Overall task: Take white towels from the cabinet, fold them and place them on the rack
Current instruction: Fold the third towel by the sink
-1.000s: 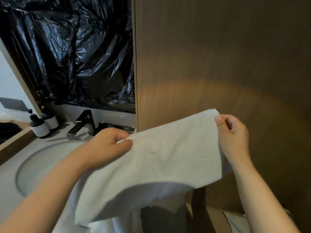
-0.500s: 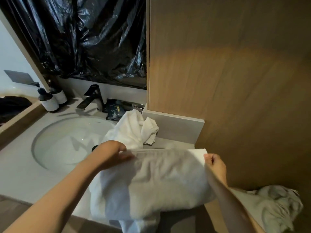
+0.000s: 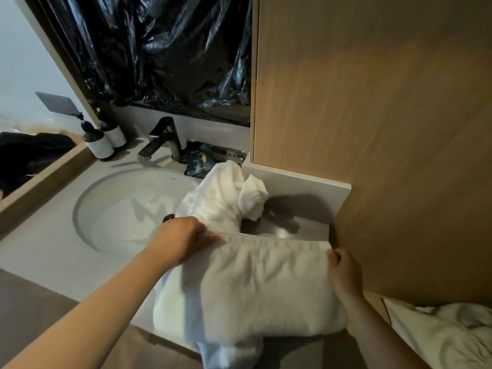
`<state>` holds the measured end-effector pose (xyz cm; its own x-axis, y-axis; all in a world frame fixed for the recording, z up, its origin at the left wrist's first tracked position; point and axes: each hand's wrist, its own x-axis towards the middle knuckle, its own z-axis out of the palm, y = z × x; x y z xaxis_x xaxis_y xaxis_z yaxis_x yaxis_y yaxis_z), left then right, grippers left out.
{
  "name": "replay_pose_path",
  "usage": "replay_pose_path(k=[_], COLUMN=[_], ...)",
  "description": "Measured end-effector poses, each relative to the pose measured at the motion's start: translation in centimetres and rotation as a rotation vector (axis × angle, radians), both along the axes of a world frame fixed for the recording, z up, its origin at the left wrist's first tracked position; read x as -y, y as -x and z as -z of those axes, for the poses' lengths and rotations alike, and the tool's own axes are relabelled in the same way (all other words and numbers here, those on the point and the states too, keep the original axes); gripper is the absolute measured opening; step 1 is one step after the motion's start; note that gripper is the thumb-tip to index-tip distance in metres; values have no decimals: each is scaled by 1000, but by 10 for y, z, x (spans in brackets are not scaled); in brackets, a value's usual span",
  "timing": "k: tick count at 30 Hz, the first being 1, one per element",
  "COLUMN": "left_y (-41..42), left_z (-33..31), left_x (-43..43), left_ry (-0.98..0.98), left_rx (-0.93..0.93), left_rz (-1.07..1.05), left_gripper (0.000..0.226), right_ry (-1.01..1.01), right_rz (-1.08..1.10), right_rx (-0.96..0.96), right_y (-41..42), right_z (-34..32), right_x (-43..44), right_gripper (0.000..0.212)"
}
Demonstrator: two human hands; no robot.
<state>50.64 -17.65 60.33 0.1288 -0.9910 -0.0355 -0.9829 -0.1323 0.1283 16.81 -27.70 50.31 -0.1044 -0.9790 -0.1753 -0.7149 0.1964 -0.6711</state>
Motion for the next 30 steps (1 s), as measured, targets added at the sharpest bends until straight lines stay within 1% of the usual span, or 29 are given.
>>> replay_pose_path(k=[2,3,5,6,7,8,12,15,18,20,22,24,28,30], left_y=[-4,-7,-13,-17,-22,-27,-39,-39,-36,-33,-29,-29,-31,-32], left_z=[-3,-5,-9,-12,-14,-16,-17,-13,-9,-8,-8,-7,-10,-13], left_x=[-7,-11,-16,-18,-21,-26,-49,-63,-70,-74,-77,-79,-81,-80], left_ry=[-11,-14,-13,-22,-41,-59,-85,-52,6,52,88,105,124,150], left_rx=[-40,-64,-121,-159,-215,-290,-586,-711,-822,-930,-1059,-1161,-1352,-1375], left_rz=[1,-19,-113,-177,-238,-289,-387,-423,-454,-482,-502,-531,-604,-612], left_gripper=[78,75,53,46,45,45,43,34,27,17,14,22,55,74], right_ry=[-35,-44,3,48,96,136,200,220,216,193,189,197,155,126], right_rz=[-28,-41,-90,-132,-178,-231,-471,-623,-762,-826,-873,-898,-864,-848], right_rx=[-9,-10,-58,-97,-116,-100,116,225,266,279,270,249,295,316], right_y=[-3,-5,-12,-17,-24,-32,-77,-109,-135,-150,-163,-172,-183,-189], right_z=[3,3,-2,-7,-14,-22,-53,-70,-77,-80,-82,-83,-85,-85], right_x=[0,-1,-4,-6,-10,-15,-37,-51,-58,-59,-57,-55,-53,-52], right_gripper=[25,24,25,29,31,33,30,26,28,30,29,25,15,17])
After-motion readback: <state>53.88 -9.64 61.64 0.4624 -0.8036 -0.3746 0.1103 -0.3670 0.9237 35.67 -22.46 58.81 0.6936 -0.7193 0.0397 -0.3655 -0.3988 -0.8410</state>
